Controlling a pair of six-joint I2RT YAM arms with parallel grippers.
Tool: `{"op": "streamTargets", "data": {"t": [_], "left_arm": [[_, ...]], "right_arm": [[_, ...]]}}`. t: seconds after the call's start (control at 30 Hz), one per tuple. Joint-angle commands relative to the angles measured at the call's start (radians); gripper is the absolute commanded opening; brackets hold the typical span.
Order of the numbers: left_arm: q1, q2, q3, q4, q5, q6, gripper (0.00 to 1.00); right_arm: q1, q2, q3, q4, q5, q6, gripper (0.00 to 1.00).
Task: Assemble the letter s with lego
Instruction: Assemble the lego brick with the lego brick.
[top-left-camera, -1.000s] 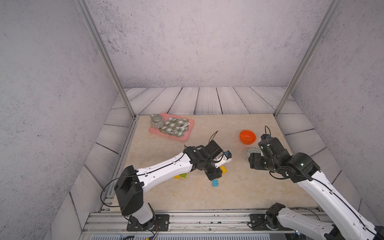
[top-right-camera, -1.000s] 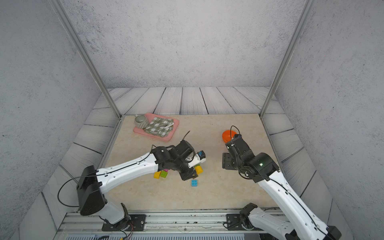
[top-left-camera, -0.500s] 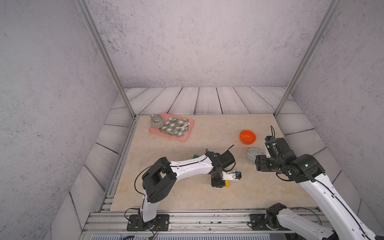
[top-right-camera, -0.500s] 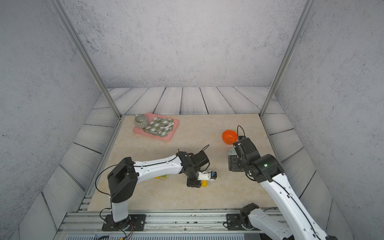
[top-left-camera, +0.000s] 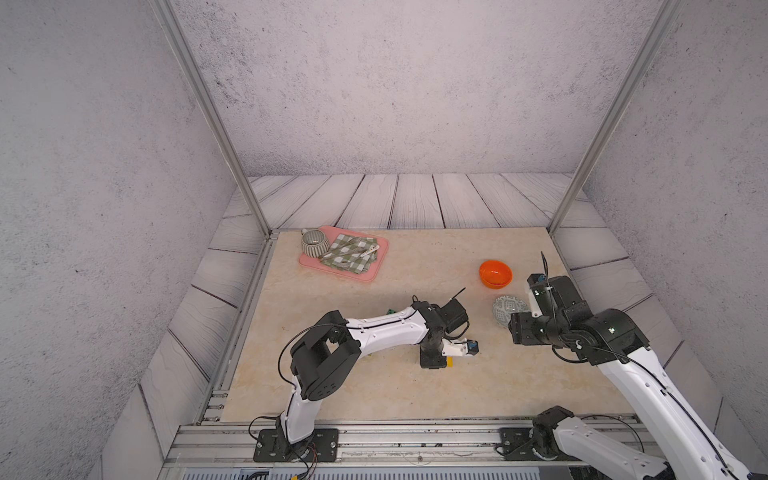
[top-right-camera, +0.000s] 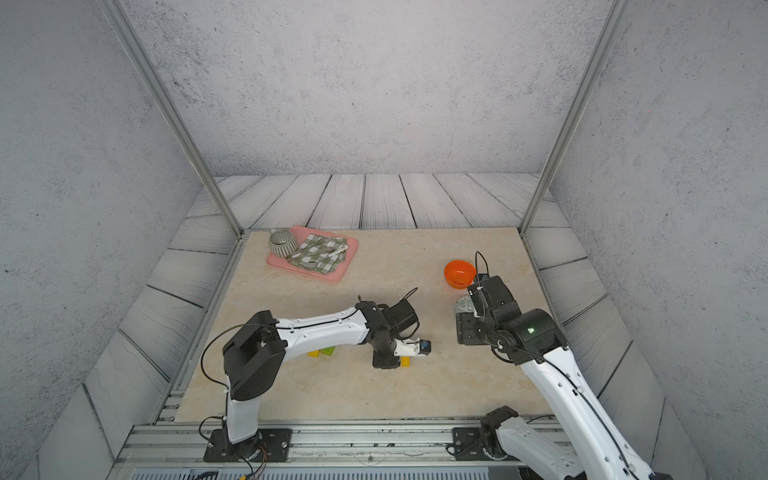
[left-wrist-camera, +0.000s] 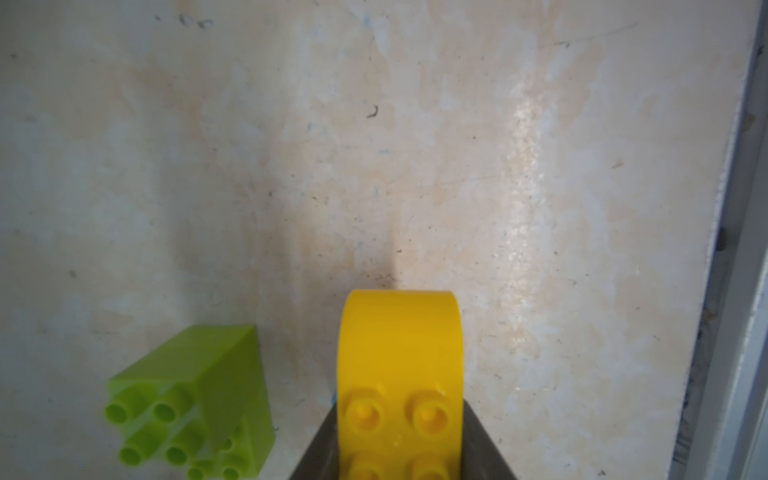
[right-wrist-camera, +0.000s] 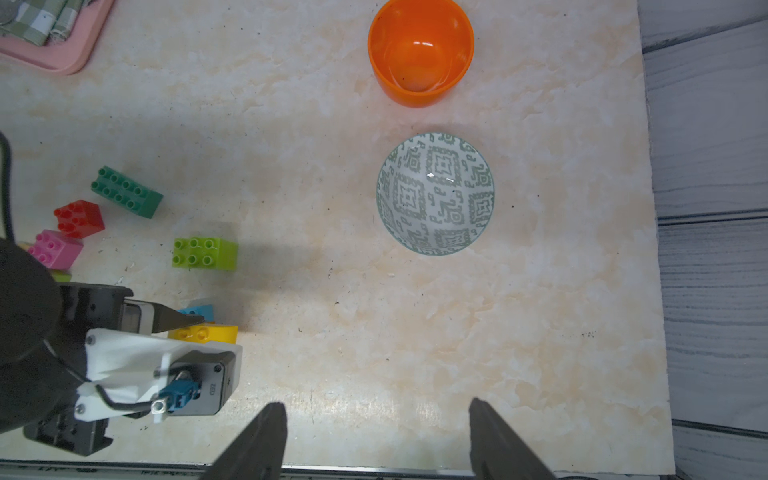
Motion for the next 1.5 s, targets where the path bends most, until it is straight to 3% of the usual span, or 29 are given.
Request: {"op": "streamTargets", "data": {"t": [0.0,0.33,0.83,1.47], "left_arm": [[0.011,-0.036,0.016,0.013,-0.010,-0.033,0.00],[0.039,-0.090,0.015,-0.004,-0.083,-0.142,0.00],[0.065,-0.096,-0.070,0.066,-0.057,-0.280,0.00],[0.064,-0.124,-0.139,0.062,-0.039,-0.318,0.00]], "right_arm": [[-0.005,0.001,-0.010,0.005,-0.019,-0.013,0.73],[-0.004,0.005,-0.005,-0.001,-0.030,-0.012,0.73],[-0.005,0.014,-0.009,0.007,-0.050,-0.014,0.73],[-0.005,0.024,-0.014,0.014,-0.068,-0.016,0.73]]}}
